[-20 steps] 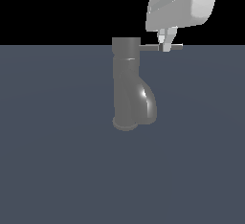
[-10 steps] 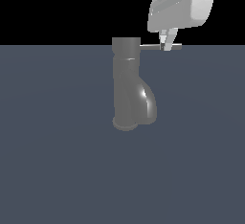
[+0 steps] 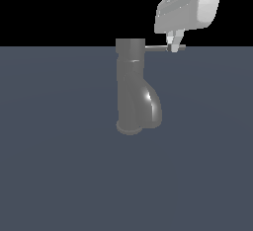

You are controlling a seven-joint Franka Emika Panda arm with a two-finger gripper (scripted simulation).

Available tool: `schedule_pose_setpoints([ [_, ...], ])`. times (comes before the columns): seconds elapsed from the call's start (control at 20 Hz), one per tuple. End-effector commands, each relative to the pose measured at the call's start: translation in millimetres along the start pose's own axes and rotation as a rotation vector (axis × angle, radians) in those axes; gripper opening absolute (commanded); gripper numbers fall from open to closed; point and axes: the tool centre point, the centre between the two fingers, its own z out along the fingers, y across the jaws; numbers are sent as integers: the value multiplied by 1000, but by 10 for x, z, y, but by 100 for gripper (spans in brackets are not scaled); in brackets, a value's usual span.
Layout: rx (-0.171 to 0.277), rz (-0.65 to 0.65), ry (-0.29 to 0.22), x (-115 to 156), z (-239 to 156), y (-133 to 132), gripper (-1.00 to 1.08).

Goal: Turn on the faucet by rotating a designated handle.

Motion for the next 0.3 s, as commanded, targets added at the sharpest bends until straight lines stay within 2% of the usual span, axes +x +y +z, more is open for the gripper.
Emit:
schedule_pose_setpoints([
  [0.0, 2, 26, 3, 183, 3, 1, -100],
  [0.25, 2, 29, 3, 253, 3, -61, -100],
])
